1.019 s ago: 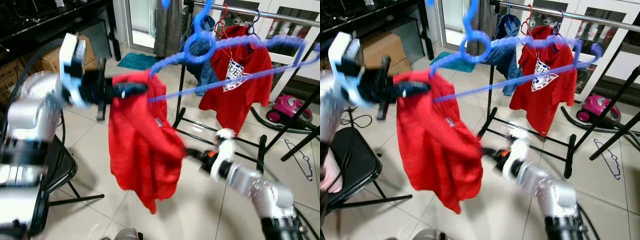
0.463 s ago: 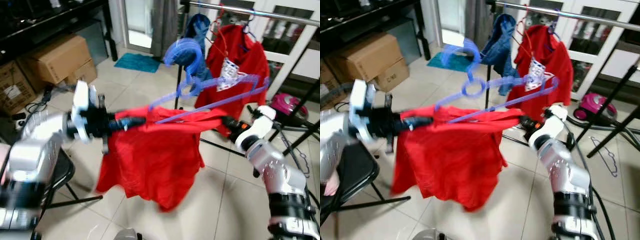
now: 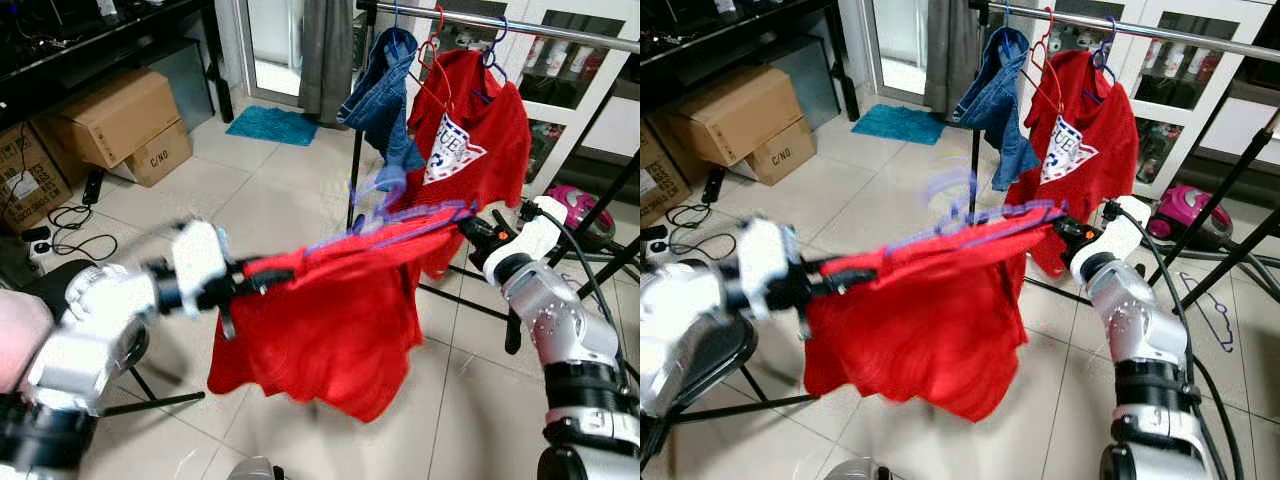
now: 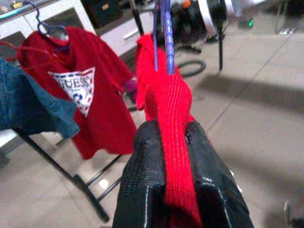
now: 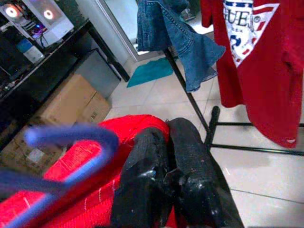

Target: Hang hanger

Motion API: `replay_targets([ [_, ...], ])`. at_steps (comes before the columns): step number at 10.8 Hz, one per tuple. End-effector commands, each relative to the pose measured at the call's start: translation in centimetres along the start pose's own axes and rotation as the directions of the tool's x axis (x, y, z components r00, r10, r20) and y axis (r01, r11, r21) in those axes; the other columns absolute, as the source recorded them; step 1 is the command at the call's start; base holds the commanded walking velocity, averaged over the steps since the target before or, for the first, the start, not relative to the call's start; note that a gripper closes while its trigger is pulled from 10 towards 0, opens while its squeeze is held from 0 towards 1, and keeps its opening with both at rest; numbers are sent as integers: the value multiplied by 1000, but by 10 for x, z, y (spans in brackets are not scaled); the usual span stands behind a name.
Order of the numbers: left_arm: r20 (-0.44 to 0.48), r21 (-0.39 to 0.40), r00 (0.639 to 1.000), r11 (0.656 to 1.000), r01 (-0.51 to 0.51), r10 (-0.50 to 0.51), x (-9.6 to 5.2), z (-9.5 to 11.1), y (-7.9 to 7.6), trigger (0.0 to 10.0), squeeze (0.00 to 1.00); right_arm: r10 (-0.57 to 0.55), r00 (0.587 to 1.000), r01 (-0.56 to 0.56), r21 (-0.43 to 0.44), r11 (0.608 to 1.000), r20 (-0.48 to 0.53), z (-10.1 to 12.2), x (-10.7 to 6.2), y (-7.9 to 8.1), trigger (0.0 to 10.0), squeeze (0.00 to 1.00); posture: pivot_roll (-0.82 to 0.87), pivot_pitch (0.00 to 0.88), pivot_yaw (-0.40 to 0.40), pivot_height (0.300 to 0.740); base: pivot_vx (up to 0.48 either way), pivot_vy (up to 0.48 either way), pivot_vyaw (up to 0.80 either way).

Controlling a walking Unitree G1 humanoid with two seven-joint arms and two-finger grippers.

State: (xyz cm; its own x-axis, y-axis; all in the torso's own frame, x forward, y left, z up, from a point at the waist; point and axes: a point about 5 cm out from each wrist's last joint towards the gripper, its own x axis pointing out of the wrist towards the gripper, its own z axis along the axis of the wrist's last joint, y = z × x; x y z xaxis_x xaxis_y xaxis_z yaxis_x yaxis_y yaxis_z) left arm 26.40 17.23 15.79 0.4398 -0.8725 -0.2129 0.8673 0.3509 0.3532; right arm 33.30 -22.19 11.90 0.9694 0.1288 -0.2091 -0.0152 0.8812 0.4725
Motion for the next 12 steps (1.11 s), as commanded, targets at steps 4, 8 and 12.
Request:
replay_targets([
  [4, -229, 4, 972, 999, -53, 53, -14, -33, -9, 0, 0, -154, 968, 156, 3, 988, 199, 50, -14, -32, 0, 0, 63, 0, -1, 740, 0, 0, 0],
  [8, -356, -44, 929, 991, -129, 105, -13, -57, -13, 0, 0, -62, 974, 65, -8, 998, 217, 59, -13, -18, 0, 0, 56, 0, 3, 740, 0, 0, 0],
  [12, -461, -35, 861, 964, -262, 217, -14, -75, -4, 0, 0, 114, 974, -103, -67, 992, 193, 57, -14, 8, 0, 0, 50, 0, 6, 740, 0, 0, 0],
])
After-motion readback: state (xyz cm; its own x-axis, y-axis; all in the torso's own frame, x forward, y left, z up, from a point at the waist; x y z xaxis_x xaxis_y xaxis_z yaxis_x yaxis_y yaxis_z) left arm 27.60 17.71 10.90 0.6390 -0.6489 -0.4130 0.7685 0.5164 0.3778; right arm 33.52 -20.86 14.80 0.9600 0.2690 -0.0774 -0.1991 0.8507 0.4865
